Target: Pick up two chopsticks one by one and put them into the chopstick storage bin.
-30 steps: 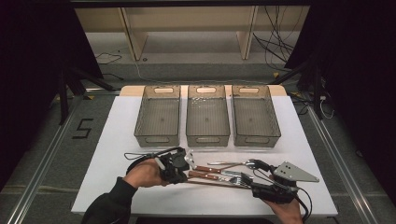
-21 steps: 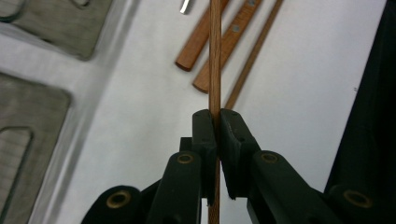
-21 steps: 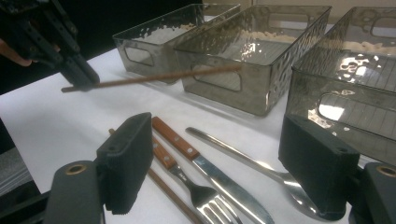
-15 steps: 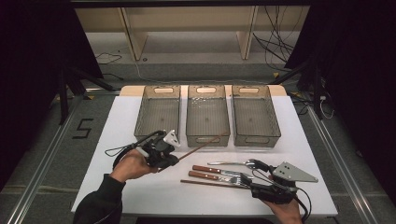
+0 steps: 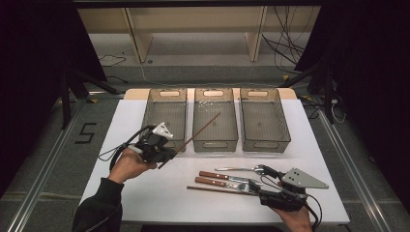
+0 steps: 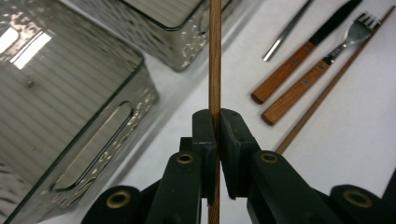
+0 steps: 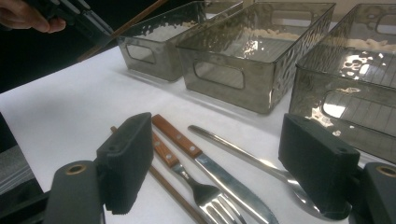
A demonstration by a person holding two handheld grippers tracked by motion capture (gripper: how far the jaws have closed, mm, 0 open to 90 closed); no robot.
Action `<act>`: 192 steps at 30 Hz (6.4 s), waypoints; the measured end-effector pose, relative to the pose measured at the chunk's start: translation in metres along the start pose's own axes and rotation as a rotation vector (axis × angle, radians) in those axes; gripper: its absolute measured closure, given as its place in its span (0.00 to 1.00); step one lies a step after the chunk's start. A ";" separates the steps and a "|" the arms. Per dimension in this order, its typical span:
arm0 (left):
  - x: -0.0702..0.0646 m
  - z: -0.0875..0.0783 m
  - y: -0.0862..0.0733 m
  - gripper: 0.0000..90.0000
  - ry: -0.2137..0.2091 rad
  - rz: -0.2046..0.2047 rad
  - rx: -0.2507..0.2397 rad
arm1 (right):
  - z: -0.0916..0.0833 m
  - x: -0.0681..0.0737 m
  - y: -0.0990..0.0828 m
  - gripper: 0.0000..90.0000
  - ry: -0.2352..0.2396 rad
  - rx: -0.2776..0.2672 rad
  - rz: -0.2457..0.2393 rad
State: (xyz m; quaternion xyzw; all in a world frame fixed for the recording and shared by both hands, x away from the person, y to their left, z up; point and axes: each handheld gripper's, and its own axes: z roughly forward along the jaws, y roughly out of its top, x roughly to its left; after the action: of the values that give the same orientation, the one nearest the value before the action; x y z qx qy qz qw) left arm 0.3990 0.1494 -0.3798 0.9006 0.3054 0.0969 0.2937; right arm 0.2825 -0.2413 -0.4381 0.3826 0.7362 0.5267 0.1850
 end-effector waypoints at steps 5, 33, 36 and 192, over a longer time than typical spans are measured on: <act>0.016 -0.004 0.000 0.94 0.043 -0.063 -0.028 | 0.000 0.000 0.000 0.30 0.001 0.002 -0.001; 0.104 0.007 0.033 0.94 0.176 -0.247 -0.020 | 0.001 0.000 -0.001 0.30 0.008 0.005 0.006; 0.109 0.009 0.032 0.94 0.190 -0.261 -0.016 | 0.001 0.000 -0.001 0.30 0.009 0.005 0.007; -0.101 0.109 0.015 0.68 -0.202 0.371 0.334 | 0.003 0.002 -0.002 0.30 0.020 0.011 -0.006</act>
State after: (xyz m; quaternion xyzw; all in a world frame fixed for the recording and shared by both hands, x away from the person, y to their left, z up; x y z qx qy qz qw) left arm 0.3641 0.0276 -0.4586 0.9823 0.1160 0.0070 0.1470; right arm 0.2825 -0.2380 -0.4413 0.3761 0.7422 0.5258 0.1770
